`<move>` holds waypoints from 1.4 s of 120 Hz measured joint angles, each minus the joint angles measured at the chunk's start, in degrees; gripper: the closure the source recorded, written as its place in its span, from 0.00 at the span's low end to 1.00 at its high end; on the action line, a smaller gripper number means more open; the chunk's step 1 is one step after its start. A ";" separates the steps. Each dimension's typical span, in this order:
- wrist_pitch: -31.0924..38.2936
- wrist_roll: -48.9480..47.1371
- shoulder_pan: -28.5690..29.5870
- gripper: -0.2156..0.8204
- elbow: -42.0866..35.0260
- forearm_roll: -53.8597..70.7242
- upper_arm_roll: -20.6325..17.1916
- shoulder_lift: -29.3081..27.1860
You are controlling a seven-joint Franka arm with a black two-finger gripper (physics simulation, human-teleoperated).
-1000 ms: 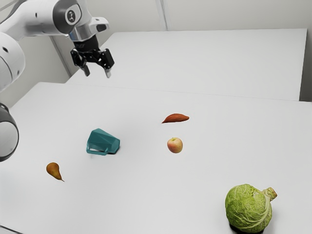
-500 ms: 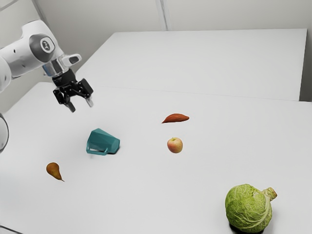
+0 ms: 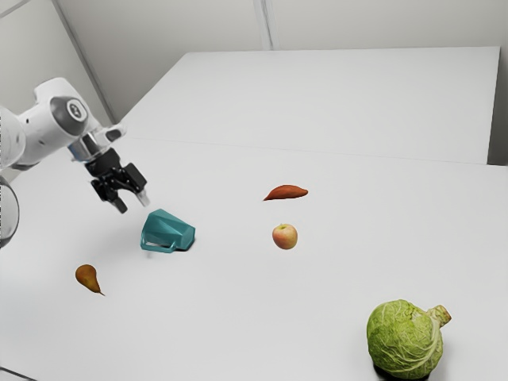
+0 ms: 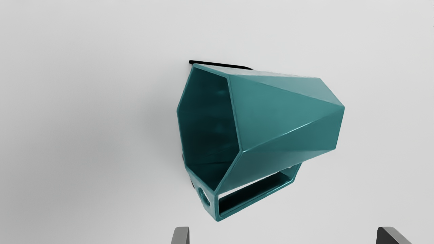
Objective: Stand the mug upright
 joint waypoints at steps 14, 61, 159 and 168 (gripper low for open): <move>1.67 3.96 0.47 0.21 0.02 -3.13 0.02 1.98; 2.88 14.84 2.28 0.21 0.04 -13.33 0.11 5.38; -5.00 23.94 6.79 0.21 -3.92 -26.81 0.28 8.08; -5.59 24.32 6.88 0.21 -3.92 -27.80 0.26 8.19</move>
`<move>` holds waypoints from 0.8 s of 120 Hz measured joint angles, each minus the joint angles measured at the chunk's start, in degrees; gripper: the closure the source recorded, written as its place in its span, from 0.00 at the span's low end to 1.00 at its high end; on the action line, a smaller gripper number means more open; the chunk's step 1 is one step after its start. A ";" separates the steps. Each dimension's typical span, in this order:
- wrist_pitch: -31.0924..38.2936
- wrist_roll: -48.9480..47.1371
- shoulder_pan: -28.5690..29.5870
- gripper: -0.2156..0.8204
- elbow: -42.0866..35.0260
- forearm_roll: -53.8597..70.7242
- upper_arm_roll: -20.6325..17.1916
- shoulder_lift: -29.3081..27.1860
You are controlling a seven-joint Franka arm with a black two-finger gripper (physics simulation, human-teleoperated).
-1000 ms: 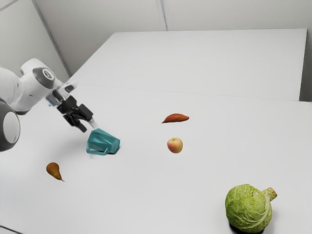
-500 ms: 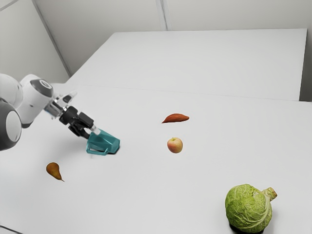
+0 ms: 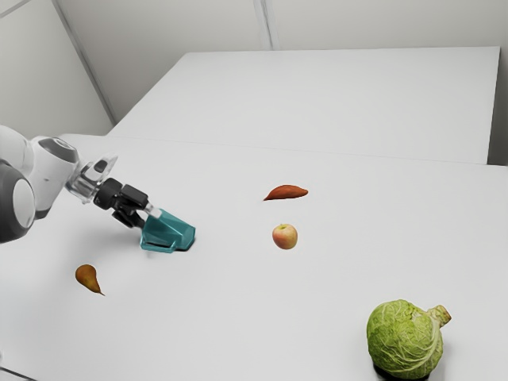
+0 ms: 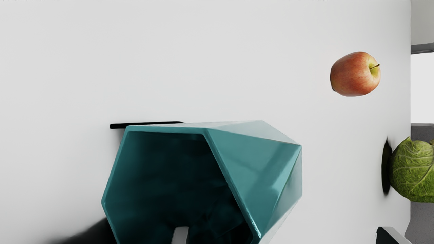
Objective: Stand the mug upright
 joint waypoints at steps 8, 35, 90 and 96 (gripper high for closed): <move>-0.37 0.30 0.02 0.22 -0.02 -0.73 0.02 0.09; -0.86 1.10 -0.06 0.34 -0.16 -2.00 0.03 0.50; -0.60 2.07 -0.08 0.83 -1.37 -3.02 -0.01 0.46; -0.48 2.13 -0.07 0.85 -1.50 -3.22 -0.03 0.37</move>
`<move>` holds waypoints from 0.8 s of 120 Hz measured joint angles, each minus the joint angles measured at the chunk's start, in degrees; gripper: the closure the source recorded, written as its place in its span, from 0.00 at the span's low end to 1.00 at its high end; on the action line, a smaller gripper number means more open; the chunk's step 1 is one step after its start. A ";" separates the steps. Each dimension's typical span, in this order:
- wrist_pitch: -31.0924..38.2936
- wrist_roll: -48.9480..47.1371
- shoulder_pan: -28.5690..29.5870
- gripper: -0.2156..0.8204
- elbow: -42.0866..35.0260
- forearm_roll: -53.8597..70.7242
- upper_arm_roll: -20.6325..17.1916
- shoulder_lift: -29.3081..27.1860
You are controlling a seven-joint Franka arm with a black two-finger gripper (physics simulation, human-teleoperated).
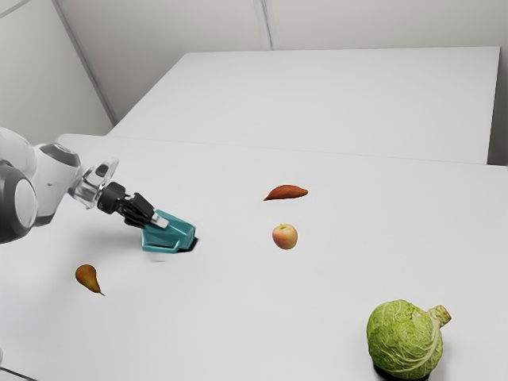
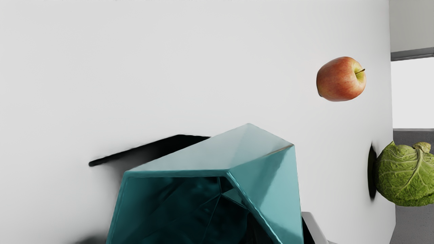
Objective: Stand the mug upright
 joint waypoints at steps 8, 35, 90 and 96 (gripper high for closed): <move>0.13 0.08 -0.07 0.87 -0.07 -0.19 -0.02 -0.26; 0.71 0.19 -1.06 0.94 0.40 0.30 -0.19 -4.12; 9.80 -3.65 -8.78 0.96 5.36 23.76 -6.08 -14.27; 11.60 -4.26 -10.86 0.96 5.22 27.95 -6.25 -15.45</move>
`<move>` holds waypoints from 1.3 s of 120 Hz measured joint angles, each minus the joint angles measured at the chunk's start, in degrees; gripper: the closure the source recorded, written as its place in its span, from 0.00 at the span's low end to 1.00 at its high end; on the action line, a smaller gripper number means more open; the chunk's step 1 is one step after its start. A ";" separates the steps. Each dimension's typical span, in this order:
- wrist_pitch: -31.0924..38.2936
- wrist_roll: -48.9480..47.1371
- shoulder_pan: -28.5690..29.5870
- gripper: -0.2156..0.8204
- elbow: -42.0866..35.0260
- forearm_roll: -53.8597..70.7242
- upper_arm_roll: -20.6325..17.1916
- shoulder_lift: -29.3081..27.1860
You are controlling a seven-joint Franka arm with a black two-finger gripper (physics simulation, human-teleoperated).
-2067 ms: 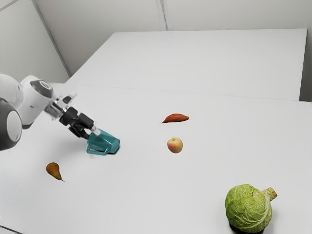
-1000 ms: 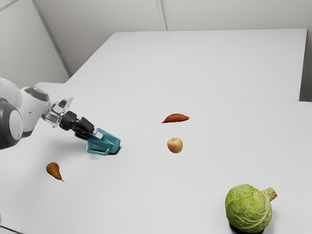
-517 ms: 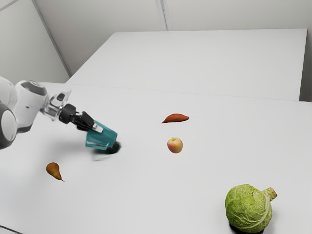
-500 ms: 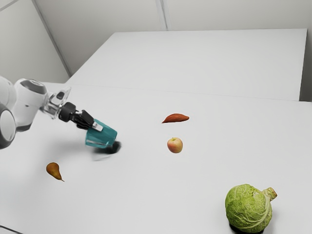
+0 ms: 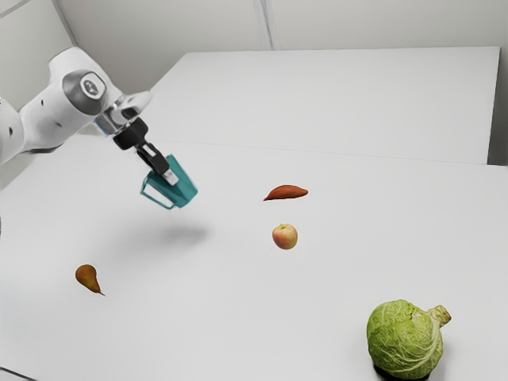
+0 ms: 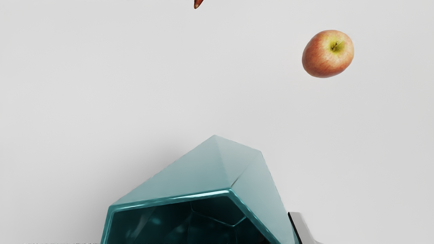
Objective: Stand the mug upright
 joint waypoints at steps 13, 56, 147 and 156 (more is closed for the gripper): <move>3.24 -1.86 -4.30 0.96 -1.62 8.82 -0.22 -2.30; 12.95 -9.73 -7.48 0.96 -11.25 25.66 -2.77 -6.37; 20.83 -23.14 -11.85 0.96 -16.75 33.11 -4.96 -2.84; 21.92 -23.86 -12.13 0.96 -16.78 33.43 -4.96 -2.24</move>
